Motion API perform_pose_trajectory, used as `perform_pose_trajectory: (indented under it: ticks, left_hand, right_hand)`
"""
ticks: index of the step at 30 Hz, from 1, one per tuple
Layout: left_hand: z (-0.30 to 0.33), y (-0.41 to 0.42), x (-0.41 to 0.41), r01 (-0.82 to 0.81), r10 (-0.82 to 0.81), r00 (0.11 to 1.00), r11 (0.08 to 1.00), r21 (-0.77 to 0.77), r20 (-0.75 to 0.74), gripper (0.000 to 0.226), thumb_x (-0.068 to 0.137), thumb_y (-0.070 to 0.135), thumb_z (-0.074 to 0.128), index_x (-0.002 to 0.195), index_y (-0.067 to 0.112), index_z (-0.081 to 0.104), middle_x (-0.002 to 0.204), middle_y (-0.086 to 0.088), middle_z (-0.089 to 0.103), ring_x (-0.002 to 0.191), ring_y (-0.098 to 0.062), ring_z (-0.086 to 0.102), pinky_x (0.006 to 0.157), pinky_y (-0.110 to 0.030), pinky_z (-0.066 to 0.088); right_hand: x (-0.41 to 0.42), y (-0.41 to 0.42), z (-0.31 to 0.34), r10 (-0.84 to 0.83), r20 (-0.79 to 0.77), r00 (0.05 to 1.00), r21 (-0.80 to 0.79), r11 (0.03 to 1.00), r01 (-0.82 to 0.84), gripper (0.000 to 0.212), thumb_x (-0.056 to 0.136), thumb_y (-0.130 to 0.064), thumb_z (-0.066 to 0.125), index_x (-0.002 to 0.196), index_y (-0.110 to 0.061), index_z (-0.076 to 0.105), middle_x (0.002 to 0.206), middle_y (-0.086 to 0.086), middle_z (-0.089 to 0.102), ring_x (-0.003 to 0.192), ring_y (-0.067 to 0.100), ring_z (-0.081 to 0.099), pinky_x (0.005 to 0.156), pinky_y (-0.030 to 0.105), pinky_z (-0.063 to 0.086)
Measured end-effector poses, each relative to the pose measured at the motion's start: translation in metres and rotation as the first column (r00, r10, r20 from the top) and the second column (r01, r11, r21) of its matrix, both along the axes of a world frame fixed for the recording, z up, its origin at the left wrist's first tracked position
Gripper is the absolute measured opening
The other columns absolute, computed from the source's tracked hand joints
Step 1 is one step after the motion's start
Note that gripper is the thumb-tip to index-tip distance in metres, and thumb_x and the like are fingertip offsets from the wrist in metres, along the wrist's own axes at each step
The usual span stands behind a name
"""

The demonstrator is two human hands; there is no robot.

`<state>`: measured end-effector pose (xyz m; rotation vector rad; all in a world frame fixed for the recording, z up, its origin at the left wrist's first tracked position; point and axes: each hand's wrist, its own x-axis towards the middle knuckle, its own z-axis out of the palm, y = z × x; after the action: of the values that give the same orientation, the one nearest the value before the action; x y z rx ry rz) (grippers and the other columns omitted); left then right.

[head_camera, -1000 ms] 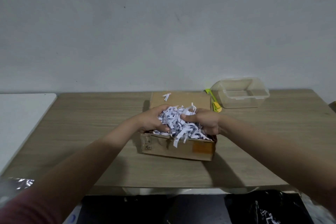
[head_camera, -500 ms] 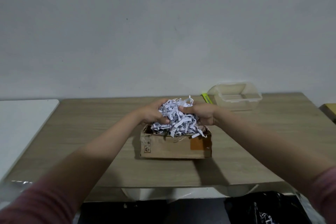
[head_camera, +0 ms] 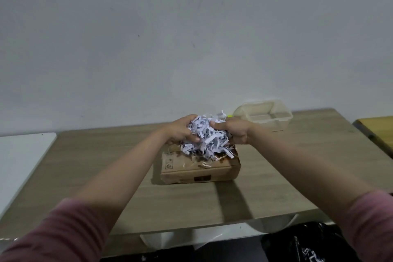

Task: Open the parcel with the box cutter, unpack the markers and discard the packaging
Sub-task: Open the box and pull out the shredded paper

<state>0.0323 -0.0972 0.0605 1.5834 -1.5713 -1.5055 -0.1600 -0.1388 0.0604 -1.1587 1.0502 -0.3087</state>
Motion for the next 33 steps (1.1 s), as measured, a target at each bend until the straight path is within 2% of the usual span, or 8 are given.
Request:
perform_pose_trajectory:
  ticks: [3, 8, 13, 16, 21, 23, 29, 33]
  left_hand:
    - [-0.003, -0.002, 0.002, -0.015, 0.016, 0.999, 0.999, 0.036, -0.028, 0.074, 0.076, -0.018, 0.062, 0.137, 0.015, 0.037, 0.115, -0.012, 0.059, 0.11, -0.032, 0.058, 0.1, -0.051, 0.045]
    - [-0.006, -0.003, 0.004, -0.017, 0.021, 0.997, 0.998, 0.06, -0.075, 0.073, 0.078, -0.018, 0.06, 0.136, 0.018, 0.037, 0.109, -0.007, 0.06, 0.101, -0.028, 0.06, 0.083, -0.04, 0.052]
    - [-0.009, -0.009, 0.007, -0.016, 0.02, 0.997, 0.999, 0.042, -0.079, 0.07, 0.077, -0.019, 0.06, 0.136, 0.014, 0.039, 0.105, -0.006, 0.061, 0.1, -0.027, 0.059, 0.088, -0.042, 0.051]
    - [-0.009, -0.015, 0.009, -0.018, 0.02, 0.997, 1.0, 0.023, -0.074, 0.07, 0.077, -0.019, 0.06, 0.135, 0.013, 0.039, 0.104, -0.007, 0.06, 0.1, -0.028, 0.058, 0.093, -0.045, 0.049]
    - [0.004, -0.024, 0.006, 0.016, -0.016, 0.998, 1.0, 0.001, -0.057, 0.066, 0.079, -0.017, 0.059, 0.134, 0.013, 0.039, 0.107, -0.006, 0.059, 0.092, -0.021, 0.061, 0.072, -0.028, 0.057]
    - [0.013, -0.029, 0.002, 0.026, -0.027, 0.998, 0.999, -0.018, -0.05, 0.065, 0.08, -0.017, 0.059, 0.135, 0.013, 0.039, 0.11, -0.007, 0.059, 0.091, -0.021, 0.062, 0.071, -0.028, 0.056]
    - [0.043, -0.048, -0.035, 0.064, -0.064, 0.998, 0.997, -0.045, -0.009, 0.057, 0.082, -0.011, 0.061, 0.125, 0.022, 0.043, 0.102, -0.005, 0.062, 0.087, -0.025, 0.062, 0.074, -0.038, 0.05]
    - [0.049, -0.062, -0.088, 0.098, -0.098, 0.995, 0.993, -0.068, -0.001, 0.056, 0.082, -0.009, 0.062, 0.128, 0.018, 0.043, 0.099, -0.003, 0.062, 0.082, -0.02, 0.062, 0.063, -0.03, 0.052]
  right_hand:
    - [0.001, -0.001, -0.007, -0.022, 0.01, 1.0, -0.01, 1.0, 0.022, 0.027, 0.094, -0.029, 0.054, 0.111, -0.008, 0.058, 0.099, 0.008, 0.068, 0.088, 0.021, 0.065, 0.082, 0.034, 0.053]
    - [0.0, -0.003, -0.011, -0.04, -0.009, 0.999, -0.014, 0.999, 0.04, 0.027, 0.094, -0.031, 0.055, 0.11, -0.01, 0.059, 0.097, 0.006, 0.069, 0.083, 0.016, 0.067, 0.074, 0.029, 0.055]
    - [0.001, -0.007, -0.017, -0.068, 0.02, 0.997, -0.013, 0.998, 0.069, 0.037, 0.093, -0.03, 0.056, 0.122, -0.006, 0.056, 0.105, 0.009, 0.068, 0.087, 0.019, 0.066, 0.077, 0.031, 0.055]
    - [0.002, -0.011, -0.016, -0.062, 0.048, 0.997, -0.006, 0.998, 0.063, 0.034, 0.094, -0.028, 0.054, 0.12, -0.006, 0.056, 0.1, 0.009, 0.069, 0.081, 0.017, 0.068, 0.069, 0.028, 0.057]
    - [0.0, -0.022, -0.01, -0.075, 0.076, 0.994, -0.017, 0.997, 0.076, 0.026, 0.094, -0.026, 0.054, 0.108, -0.004, 0.059, 0.095, 0.008, 0.07, 0.079, 0.017, 0.069, 0.063, 0.026, 0.057]
    - [-0.005, -0.027, -0.001, -0.078, 0.082, 0.994, -0.04, 0.996, 0.081, 0.023, 0.095, -0.026, 0.053, 0.102, -0.005, 0.061, 0.09, 0.006, 0.071, 0.074, 0.015, 0.07, 0.061, 0.024, 0.057]
    - [-0.045, -0.046, 0.025, -0.068, 0.114, 0.991, -0.092, 0.993, 0.078, 0.025, 0.095, -0.025, 0.052, 0.105, -0.005, 0.061, 0.092, 0.007, 0.071, 0.076, 0.016, 0.07, 0.065, 0.027, 0.057]
    - [-0.098, -0.058, 0.03, -0.08, 0.11, 0.991, -0.091, 0.992, 0.091, 0.024, 0.095, -0.025, 0.051, 0.103, -0.004, 0.061, 0.092, 0.008, 0.07, 0.074, 0.016, 0.069, 0.065, 0.026, 0.058]
